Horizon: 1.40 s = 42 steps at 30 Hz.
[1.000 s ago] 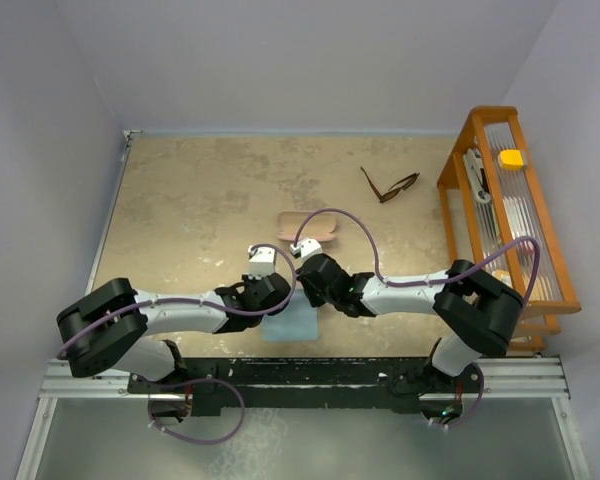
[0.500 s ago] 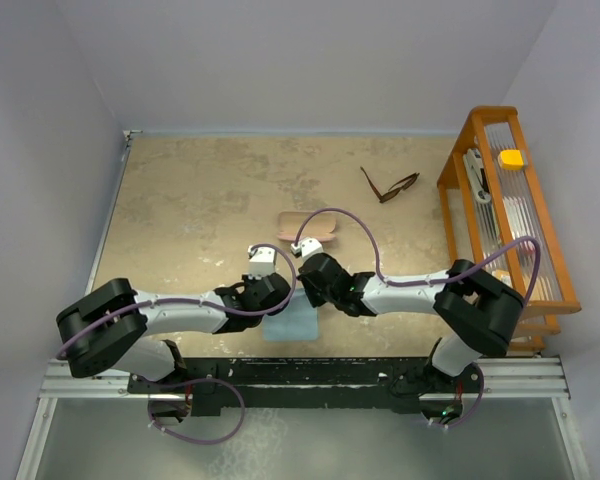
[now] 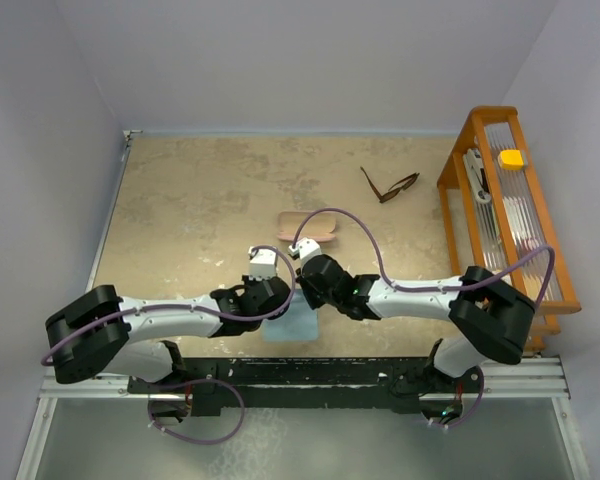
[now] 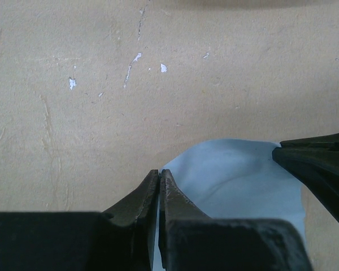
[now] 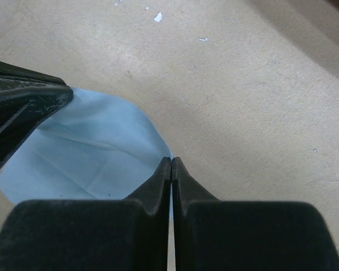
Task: Organize the sunglasses
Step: Fold the glasses cleaning cloth at the center of the board.
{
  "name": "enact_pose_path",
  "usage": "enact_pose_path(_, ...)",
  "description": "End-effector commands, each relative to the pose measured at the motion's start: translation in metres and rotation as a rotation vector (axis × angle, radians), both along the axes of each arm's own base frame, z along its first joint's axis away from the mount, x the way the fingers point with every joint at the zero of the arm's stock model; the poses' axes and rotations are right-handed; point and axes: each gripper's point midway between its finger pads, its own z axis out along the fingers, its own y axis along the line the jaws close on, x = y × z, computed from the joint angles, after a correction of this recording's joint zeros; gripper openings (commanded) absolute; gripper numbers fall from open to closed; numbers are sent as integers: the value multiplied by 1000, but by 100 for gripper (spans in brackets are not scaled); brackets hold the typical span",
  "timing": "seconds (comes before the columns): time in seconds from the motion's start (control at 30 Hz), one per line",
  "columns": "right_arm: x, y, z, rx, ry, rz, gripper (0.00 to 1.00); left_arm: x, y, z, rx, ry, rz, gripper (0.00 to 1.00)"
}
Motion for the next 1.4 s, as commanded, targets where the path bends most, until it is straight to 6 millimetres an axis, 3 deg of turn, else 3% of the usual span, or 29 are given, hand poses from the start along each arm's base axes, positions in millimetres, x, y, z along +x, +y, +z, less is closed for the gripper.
enact_pose_path(0.0, -1, 4, 20, 32, -41, 12, 0, 5, -7, 23, -27, -55, 7, 0)
enact_pose_path(0.7, -28, -6, 20, 70, -33, 56, 0, -17, -6, 26, -39, -76, -24, 0)
enact_pose_path(1.37, -42, -2, 23, 100, -48, 94, 0, -34, -2, 22, -29, -73, -35, 0)
